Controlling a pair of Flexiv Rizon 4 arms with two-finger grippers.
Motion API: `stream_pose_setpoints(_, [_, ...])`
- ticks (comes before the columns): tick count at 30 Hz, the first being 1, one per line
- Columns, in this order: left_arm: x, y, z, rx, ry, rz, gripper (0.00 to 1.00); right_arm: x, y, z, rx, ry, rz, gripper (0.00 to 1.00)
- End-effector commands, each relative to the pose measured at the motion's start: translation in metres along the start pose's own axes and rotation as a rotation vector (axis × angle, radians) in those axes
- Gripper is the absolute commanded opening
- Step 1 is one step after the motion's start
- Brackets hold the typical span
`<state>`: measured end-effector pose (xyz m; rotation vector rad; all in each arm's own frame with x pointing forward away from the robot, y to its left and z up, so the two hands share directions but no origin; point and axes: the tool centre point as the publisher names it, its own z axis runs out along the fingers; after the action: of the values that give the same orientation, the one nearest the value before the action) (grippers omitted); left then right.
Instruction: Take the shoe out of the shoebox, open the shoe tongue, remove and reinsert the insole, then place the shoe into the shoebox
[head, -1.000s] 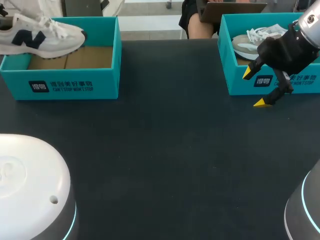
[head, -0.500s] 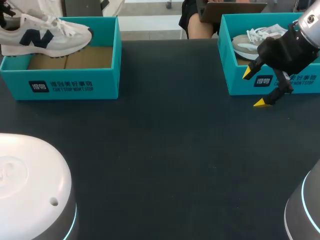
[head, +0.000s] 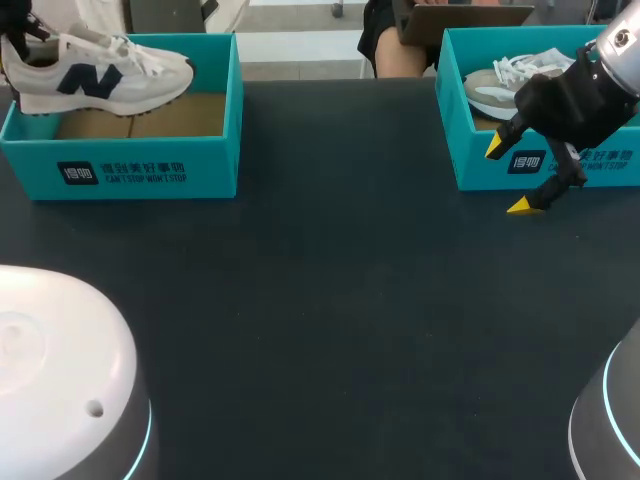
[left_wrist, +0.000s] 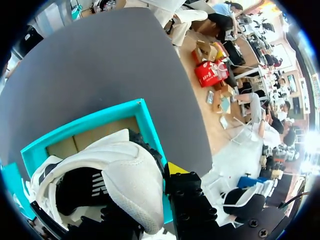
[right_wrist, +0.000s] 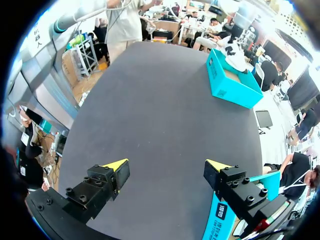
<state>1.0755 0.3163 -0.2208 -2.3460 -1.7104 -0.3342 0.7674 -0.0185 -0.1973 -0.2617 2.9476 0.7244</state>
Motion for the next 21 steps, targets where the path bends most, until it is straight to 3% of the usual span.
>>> stream_pose_setpoints(1, [-0.002,0.012,0.014,0.030,-0.003,-0.001,0.00,-0.001,0.000,0.001,0.002,0.001,0.001,1.00])
stream_pose_setpoints(15, [-0.019,0.026,0.059,0.046,0.014,-0.020,0.00,-0.001,0.000,0.001,0.002,0.001,0.001,1.00])
stream_pose_setpoints(21, [-0.024,0.022,0.075,0.054,0.007,-0.003,0.00,-0.001,0.000,0.001,0.002,0.001,0.001,1.00])
